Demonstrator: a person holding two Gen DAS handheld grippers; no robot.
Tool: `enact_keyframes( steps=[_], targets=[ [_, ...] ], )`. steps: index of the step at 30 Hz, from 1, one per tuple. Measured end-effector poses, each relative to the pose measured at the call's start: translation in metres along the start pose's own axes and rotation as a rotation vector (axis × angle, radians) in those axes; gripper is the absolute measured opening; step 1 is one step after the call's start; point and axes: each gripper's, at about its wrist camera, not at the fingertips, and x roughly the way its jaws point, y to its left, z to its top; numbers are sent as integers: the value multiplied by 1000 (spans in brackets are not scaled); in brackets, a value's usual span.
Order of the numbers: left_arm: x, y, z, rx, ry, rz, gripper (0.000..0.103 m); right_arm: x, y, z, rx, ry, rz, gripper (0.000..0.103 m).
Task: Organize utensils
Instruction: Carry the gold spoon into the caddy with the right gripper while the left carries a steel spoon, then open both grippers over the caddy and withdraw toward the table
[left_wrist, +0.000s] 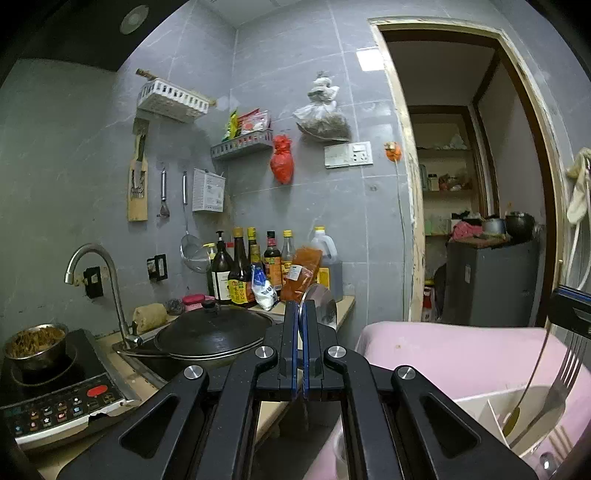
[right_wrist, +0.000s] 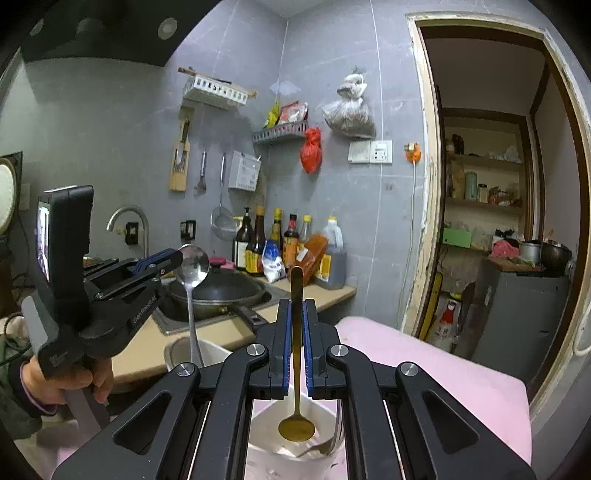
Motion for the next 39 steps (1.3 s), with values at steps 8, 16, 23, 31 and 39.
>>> enact_keyframes(
  steps=[8, 16, 23, 31, 39],
  targets=[
    [14, 2, -9, -74, 131, -134, 3, 3, -1, -10, 15, 37, 8, 5],
    [12, 19, 7, -221, 222, -306, 8, -7, -3, -4, 45, -11, 27, 18],
    [-14, 22, 28, -275, 164, -378, 36, -28, -12, 5, 82, -82, -1, 33],
    [-41, 9, 40, -272, 122, -435, 63, -63, -36, 6, 151, -154, -83, 69],
    [-66, -18, 38, -232, 103, -489, 85, -109, -56, -6, 154, -172, -177, 97]
  ],
)
